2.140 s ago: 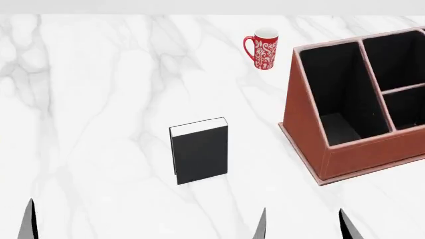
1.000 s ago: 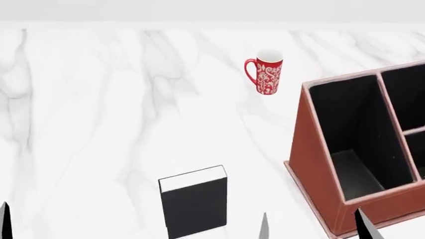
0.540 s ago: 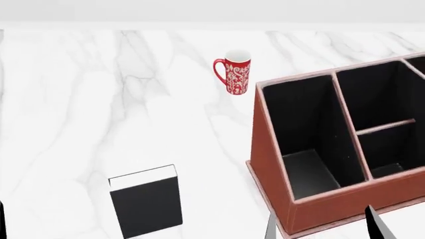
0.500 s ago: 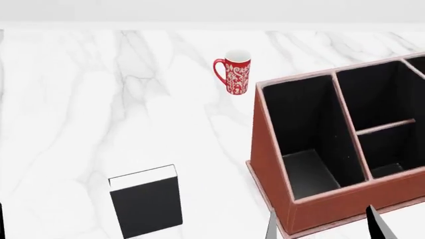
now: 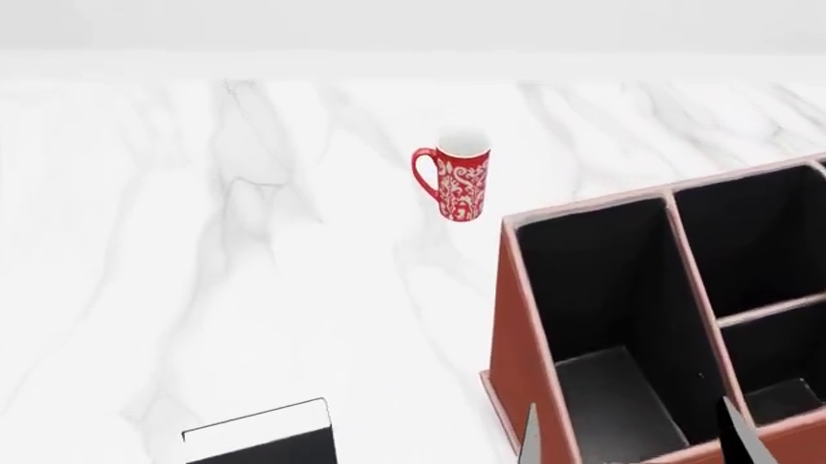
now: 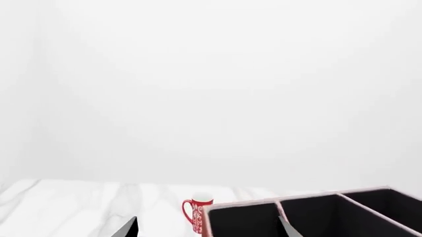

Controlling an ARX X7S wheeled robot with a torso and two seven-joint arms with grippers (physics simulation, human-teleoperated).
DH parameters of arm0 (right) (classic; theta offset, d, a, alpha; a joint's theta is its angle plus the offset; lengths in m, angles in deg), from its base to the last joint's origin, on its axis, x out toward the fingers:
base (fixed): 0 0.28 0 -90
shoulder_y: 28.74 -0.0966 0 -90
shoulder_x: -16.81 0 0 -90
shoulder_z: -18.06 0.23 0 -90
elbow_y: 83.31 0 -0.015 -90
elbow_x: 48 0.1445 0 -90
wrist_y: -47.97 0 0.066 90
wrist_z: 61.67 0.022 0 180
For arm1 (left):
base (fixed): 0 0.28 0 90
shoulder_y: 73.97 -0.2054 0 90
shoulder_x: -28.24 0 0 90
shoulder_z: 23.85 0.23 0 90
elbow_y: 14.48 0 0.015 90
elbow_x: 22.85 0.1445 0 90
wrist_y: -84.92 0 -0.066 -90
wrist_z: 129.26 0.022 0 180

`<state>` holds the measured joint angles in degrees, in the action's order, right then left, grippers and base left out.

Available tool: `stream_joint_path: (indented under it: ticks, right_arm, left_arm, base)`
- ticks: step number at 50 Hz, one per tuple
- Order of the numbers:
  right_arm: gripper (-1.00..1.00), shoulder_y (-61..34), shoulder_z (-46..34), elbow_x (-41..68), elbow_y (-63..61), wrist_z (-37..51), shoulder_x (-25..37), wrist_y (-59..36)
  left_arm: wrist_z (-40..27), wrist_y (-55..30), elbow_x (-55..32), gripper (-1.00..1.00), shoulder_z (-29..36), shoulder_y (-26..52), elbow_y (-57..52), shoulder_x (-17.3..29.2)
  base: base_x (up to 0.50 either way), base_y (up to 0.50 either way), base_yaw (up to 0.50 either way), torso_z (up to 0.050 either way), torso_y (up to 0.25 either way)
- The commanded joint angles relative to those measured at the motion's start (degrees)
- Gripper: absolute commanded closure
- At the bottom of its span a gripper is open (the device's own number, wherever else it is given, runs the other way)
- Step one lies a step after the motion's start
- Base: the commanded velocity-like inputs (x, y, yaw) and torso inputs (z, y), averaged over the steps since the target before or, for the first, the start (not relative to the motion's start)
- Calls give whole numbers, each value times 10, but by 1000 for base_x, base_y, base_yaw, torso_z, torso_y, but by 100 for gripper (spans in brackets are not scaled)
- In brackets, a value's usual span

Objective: Pick up the book and place it in the left compartment of the caddy.

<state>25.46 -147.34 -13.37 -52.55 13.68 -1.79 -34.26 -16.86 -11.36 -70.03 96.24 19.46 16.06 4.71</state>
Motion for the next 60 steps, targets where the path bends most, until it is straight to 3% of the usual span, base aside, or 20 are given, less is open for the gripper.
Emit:
stream_joint_path:
  ticks: [1, 16, 21, 32, 35, 46, 48, 53, 60]
  right_arm:
    - [-100, -8, -9, -4, 1, 2, -1, -2]
    - [-100, -31, -25, 4, -5, 18, -12, -42]
    - [-100, -52, -46, 3, -6, 32, -10, -40]
    - [-100, -192, -188, 5, -7, 108, -13, -45]
    - [-100, -214, -213, 18, -6, 83, -8, -19]
    - [-100, -261, -210, 65, -3, 65, 10, -7]
    - [-100, -294, -212, 87, -7, 65, 12, -13]
    - [-100, -471, -313, 151, -7, 55, 8, -12]
    - [-100, -551, -309, 229, -7, -1, 20, -19]
  left_arm:
    - [-7, 16, 1, -100, 12, 6, 1, 13]
    - [-15, 33, 5, -100, 22, 9, 2, 29]
    - [-6, 85, 18, -100, 15, -18, 10, 47]
    - [-20, 109, 43, -100, 10, -36, 7, 70]
    - [-24, 125, 47, -100, 8, -43, 5, 82]
    - [-55, 187, 65, -100, 2, -70, 3, 133]
    - [-60, 197, 68, -100, 2, -75, 4, 140]
    - [-70, 220, 72, -100, 1, -84, 8, 156]
    - [-76, 227, 77, -100, 2, -88, 7, 163]
  base:
    - [500, 0, 0, 0, 0]
    - [343, 0, 0, 0, 2]
    - [0, 0, 0, 0, 0]
    - [0, 0, 0, 0, 0]
    - [0, 0, 0, 0, 0]
    - [0, 0, 0, 0, 0]
    - [0, 0, 0, 0, 0]
    - [0, 0, 0, 0, 0]
    - [0, 0, 0, 0, 0]
